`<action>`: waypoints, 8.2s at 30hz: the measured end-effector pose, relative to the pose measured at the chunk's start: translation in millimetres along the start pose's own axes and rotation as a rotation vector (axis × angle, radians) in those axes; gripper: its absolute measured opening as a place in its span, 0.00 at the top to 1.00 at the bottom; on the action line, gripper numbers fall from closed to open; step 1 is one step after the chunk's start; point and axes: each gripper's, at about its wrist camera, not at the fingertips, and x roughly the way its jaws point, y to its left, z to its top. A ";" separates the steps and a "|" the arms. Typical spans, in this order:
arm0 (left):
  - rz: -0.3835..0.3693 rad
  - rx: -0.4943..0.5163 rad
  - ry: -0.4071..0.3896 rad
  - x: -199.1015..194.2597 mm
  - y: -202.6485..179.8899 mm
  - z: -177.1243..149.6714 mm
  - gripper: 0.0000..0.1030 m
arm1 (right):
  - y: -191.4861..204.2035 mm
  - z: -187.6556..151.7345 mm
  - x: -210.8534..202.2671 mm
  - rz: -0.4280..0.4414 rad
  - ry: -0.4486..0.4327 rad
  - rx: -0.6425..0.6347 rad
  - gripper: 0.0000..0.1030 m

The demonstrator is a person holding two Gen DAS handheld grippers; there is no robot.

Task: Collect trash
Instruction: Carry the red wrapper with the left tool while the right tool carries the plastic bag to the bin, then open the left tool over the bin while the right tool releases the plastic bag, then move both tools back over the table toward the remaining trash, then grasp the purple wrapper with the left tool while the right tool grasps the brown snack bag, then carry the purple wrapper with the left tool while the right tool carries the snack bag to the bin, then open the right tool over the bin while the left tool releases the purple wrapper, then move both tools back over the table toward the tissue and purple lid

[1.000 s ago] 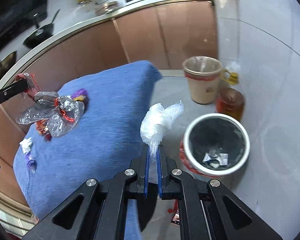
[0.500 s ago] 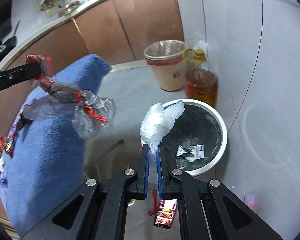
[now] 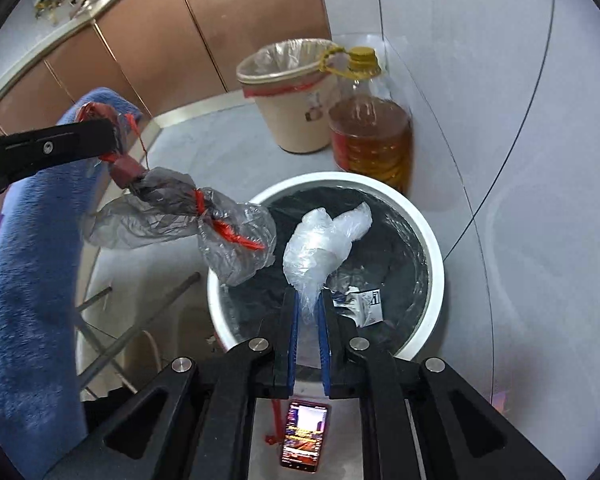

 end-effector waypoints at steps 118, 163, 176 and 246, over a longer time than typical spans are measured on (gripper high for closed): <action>-0.083 -0.834 0.092 -183.1 411.1 -230.8 0.80 | 370.1 -11.1 -56.9 0.570 0.034 -0.304 0.90; -0.196 -0.404 0.005 -197.4 157.2 -61.9 0.80 | 92.8 -31.4 -175.7 0.187 -0.240 -0.098 0.92; -0.197 -0.255 0.140 -56.9 59.4 -4.1 0.80 | 27.5 -19.1 -87.8 0.032 -0.131 -0.028 0.92; 0.078 -0.336 -0.115 -303.9 334.1 -158.4 0.50 | 271.7 -8.5 -224.0 0.277 -0.303 -0.363 0.66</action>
